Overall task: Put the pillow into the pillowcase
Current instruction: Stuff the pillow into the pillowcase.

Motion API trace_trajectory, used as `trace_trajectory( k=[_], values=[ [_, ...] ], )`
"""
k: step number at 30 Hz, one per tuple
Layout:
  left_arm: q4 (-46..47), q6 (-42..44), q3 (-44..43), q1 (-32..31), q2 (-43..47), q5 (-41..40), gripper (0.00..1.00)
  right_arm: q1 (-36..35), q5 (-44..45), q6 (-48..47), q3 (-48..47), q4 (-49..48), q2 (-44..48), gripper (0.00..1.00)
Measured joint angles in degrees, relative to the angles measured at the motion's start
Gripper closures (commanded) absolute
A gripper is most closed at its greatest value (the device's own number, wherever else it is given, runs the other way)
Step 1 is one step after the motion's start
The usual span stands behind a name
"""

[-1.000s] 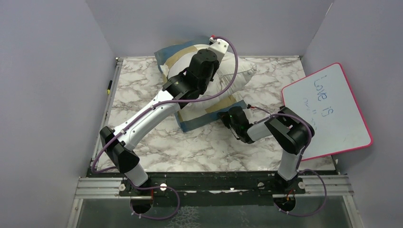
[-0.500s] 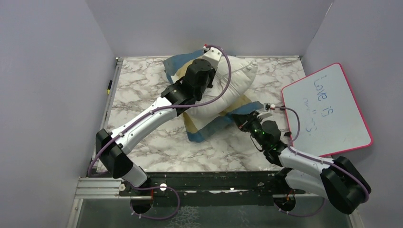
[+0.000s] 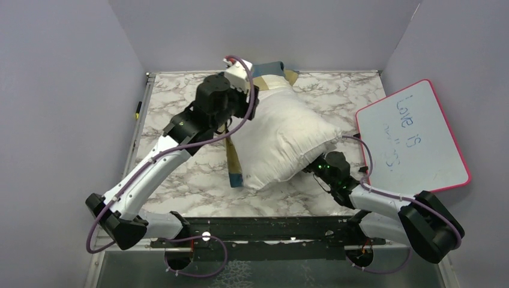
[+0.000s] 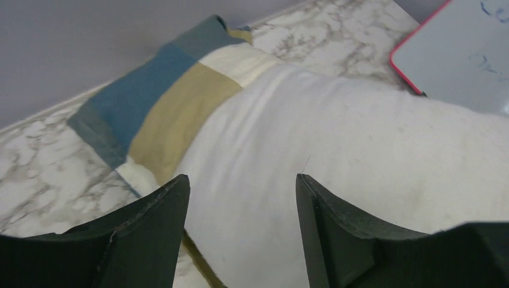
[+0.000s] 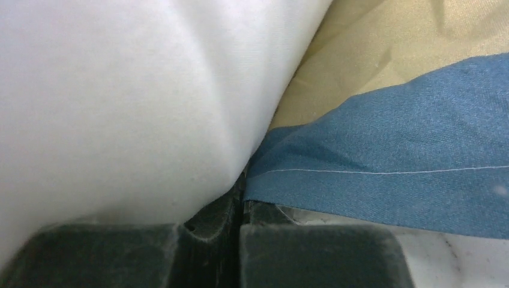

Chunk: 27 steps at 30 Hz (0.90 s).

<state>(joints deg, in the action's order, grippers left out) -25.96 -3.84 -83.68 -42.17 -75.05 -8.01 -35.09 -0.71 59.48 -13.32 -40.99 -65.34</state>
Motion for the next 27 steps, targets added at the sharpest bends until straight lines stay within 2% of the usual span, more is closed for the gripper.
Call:
trace_trajectory(
  k=[3, 7, 12, 16, 22, 25, 26, 27],
  values=[
    [-0.5, 0.4, -2.1, 4.0, 1.8, -3.5, 0.34, 0.0, -0.1, 1.2, 0.0, 1.3, 0.4, 1.00],
    [-0.5, 1.7, -2.7, 10.3, 0.2, -4.1, 0.33, 0.0, -0.1, 2.4, 0.0, 4.2, 2.7, 1.00],
    [0.0, 9.1, -2.6, 15.9, -9.4, 0.6, 0.29, 0.0, -0.1, 3.4, -0.7, 8.8, 6.3, 1.00],
    [0.1, 15.6, -2.7, 16.2, -16.9, 5.8, 0.19, 0.4, -0.1, 2.8, -2.7, 12.7, 7.2, 1.00],
    [0.6, 23.1, -3.5, 16.2, -23.8, 16.2, 0.16, 1.0, -0.2, 2.3, -3.8, 14.4, 5.4, 1.00],
    [1.8, 25.3, -3.7, 16.3, -25.6, 18.1, 0.17, 1.1, -0.2, 2.1, -3.8, 15.2, 4.7, 1.00],
    [2.6, 26.2, -3.6, 16.3, -26.2, 18.2, 0.20, 1.1, -0.2, 1.9, -3.9, 15.8, 4.6, 1.00],
    [3.8, 26.7, -3.5, 16.2, -27.0, 18.0, 0.27, 1.1, -0.2, 1.8, -4.2, 16.3, 4.6, 1.00]
  ],
)
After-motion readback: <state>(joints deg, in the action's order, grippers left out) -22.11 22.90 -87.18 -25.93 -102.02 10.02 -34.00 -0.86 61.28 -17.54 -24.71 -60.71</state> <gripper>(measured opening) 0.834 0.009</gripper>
